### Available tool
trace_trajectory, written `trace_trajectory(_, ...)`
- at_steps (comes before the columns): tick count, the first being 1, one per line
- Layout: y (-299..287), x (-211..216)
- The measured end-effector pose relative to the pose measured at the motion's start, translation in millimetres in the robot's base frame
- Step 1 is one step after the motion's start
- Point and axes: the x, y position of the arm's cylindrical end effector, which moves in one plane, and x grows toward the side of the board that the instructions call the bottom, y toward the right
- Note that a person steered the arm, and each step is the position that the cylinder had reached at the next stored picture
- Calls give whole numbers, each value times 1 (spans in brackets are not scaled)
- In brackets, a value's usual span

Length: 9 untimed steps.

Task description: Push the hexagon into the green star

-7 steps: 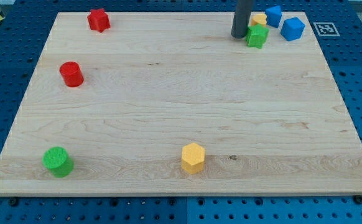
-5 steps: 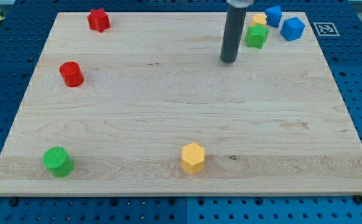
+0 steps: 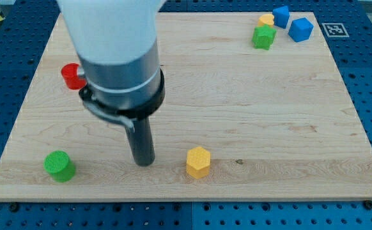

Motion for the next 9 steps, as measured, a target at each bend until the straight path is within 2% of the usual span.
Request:
trace_trajectory(1, 9, 28)
trace_trajectory(3, 43, 32)
trace_trajectory(6, 114, -8)
trace_trajectory(9, 158, -91)
